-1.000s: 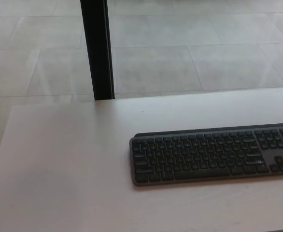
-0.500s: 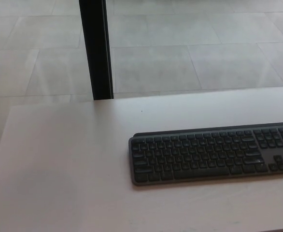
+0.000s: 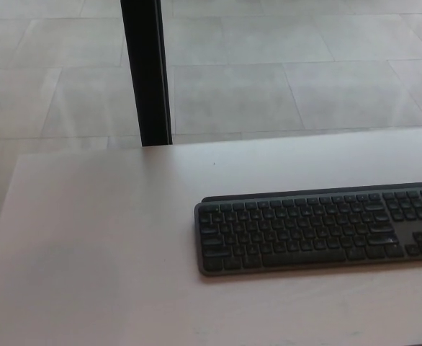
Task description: The robot uses its right fingers to click on the space key of the black keyboard placed on the center of the white desk.
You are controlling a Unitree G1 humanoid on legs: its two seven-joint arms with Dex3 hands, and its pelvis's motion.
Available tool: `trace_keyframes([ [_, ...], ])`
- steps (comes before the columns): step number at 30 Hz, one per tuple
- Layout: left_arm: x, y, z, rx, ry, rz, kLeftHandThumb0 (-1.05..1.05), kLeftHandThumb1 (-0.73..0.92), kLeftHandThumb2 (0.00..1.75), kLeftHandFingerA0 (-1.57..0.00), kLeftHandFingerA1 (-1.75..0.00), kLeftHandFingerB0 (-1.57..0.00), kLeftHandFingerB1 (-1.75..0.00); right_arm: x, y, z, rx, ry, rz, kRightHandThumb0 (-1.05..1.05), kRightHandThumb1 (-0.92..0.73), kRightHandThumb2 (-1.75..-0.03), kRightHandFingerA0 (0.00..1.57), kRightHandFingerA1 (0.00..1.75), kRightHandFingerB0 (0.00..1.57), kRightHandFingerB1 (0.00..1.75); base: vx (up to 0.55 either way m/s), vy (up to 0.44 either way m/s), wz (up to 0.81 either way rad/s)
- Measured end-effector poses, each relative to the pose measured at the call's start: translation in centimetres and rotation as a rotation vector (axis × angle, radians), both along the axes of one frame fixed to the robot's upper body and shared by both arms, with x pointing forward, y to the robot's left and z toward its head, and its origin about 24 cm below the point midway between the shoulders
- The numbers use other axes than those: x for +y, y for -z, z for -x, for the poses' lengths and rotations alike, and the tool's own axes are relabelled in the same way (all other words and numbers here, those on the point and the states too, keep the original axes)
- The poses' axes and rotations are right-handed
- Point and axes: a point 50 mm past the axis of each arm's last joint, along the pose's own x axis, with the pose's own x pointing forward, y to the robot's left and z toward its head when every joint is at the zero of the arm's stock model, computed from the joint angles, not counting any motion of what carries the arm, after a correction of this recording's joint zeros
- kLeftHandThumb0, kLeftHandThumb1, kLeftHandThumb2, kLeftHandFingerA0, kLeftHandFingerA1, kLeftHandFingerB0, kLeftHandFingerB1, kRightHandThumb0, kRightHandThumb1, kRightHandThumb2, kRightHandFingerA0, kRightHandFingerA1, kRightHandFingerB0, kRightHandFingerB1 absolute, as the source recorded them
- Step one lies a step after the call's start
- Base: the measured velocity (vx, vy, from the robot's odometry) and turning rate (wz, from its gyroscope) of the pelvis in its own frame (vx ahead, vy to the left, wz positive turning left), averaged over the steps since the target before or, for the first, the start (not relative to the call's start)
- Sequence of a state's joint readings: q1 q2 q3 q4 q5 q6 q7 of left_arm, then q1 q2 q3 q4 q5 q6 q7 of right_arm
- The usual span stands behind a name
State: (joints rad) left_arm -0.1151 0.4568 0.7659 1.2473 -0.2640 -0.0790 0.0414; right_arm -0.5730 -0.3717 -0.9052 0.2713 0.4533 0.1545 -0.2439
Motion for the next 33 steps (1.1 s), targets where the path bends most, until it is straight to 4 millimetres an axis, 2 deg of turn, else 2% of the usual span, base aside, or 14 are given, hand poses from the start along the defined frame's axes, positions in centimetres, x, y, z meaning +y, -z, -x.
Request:
trace_keyframes([
  [2,0.0,0.0,0.0,-0.002,-0.003,0.002,-0.50,0.70,0.61,-0.71,-0.73,-0.58,-0.54,1.8,-1.1,-1.0,-0.006,-0.054,0.068,-0.36,-0.63,-0.57,0.90,0.88,0.64,0.44,0.00,0.000,0.00],
  [4,0.0,0.0,0.0,-0.004,-0.005,0.004,-0.49,0.69,0.60,-0.73,-0.73,-0.60,-0.55,3.6,-1.7,-1.9,0.001,-0.110,0.130,-0.37,-0.60,-0.59,0.89,0.88,0.63,0.44,0.00,0.000,0.00],
  [7,0.0,0.0,0.0,-0.008,-0.009,0.006,-0.52,0.70,0.61,-0.72,-0.76,-0.59,-0.55,5.7,-1.4,-3.1,0.049,-0.182,0.196,-0.28,-0.61,-0.57,0.91,0.92,0.60,0.44,0.00,0.000,0.00],
  [8,0.0,0.0,0.0,-0.009,-0.010,0.006,-0.52,0.70,0.61,-0.70,-0.71,-0.56,-0.54,6.4,-1.2,-3.4,0.068,-0.205,0.217,-0.23,-0.62,-0.58,0.88,1.04,0.58,0.44,0.00,0.000,0.00],
  [10,0.0,0.0,0.0,-0.010,-0.010,0.007,-0.51,0.70,0.61,-0.70,-0.75,-0.56,-0.55,8.0,-0.3,-4.2,0.121,-0.268,0.263,-0.27,-0.59,-0.58,0.89,1.14,0.58,0.43,0.00,0.000,0.00],
  [12,0.0,0.0,0.0,-0.011,-0.012,0.007,-0.51,0.70,0.61,-0.70,-0.75,-0.55,-0.55,9.5,0.9,-4.9,0.186,-0.334,0.314,-0.24,-0.60,-0.57,0.87,1.08,0.57,0.43,0.00,0.000,0.00],
  [13,0.0,0.0,0.0,-0.013,-0.013,0.008,-0.51,0.70,0.61,-0.70,-0.74,-0.61,-0.57,10.1,1.4,-5.2,0.214,-0.362,0.336,-0.25,-0.59,-0.57,0.76,1.16,0.58,0.42,0.00,0.000,0.00],
  [21,0.0,0.0,0.0,-0.016,-0.021,0.009,-0.51,0.70,0.61,-0.69,-0.72,-0.56,-0.54,14.0,5.9,-6.5,0.447,-0.559,0.535,-0.26,-0.55,-0.56,0.88,1.07,0.66,0.42,0.00,0.000,0.00],
  [25,0.1,0.0,0.1,-0.016,-0.023,0.008,-0.51,0.70,0.61,-0.71,-0.74,-0.61,-0.56,15.1,7.1,-6.5,0.523,-0.622,0.651,-0.22,-0.54,-0.56,0.87,1.20,0.68,0.44,0.00,0.000,0.00],
  [27,0.1,-0.1,0.1,-0.014,-0.023,0.007,-0.50,0.70,0.61,-0.71,-0.81,-0.63,-0.59,15.7,7.6,-6.5,0.555,-0.654,0.715,-0.25,-0.54,-0.59,0.80,1.50,0.69,0.45,0.00,0.000,0.00],
  [30,0.2,-0.1,0.1,-0.014,-0.024,0.005,-0.48,0.70,0.61,-0.71,-0.79,-0.62,-0.59,16.6,8.4,-6.3,0.595,-0.698,0.802,-0.24,-0.53,-0.59,0.83,1.48,0.69,0.46,0.00,0.000,0.00],
  [31,0.2,-0.1,0.1,-0.014,-0.024,0.005,-0.51,0.71,0.61,-0.69,-0.76,-0.60,-0.57,16.7,8.6,-6.3,0.601,-0.705,0.814,-0.24,-0.55,-0.57,0.85,1.35,0.68,0.45,0.00,0.000,0.00],
  [32,0.2,-0.1,0.1,-0.015,-0.025,0.004,-0.51,0.71,0.61,-0.69,-0.76,-0.60,-0.57,16.9,8.7,-6.2,0.611,-0.715,0.837,-0.24,-0.55,-0.57,0.85,1.35,0.68,0.45,0.00,0.000,0.00],
  [33,0.2,-0.1,0.1,-0.013,-0.024,0.003,-0.51,0.71,0.61,-0.70,-0.77,-0.60,-0.56,17.3,9.1,-6.2,0.627,-0.732,0.873,-0.31,-0.42,-0.82,0.99,1.15,0.61,0.61,0.00,0.000,0.00],
])
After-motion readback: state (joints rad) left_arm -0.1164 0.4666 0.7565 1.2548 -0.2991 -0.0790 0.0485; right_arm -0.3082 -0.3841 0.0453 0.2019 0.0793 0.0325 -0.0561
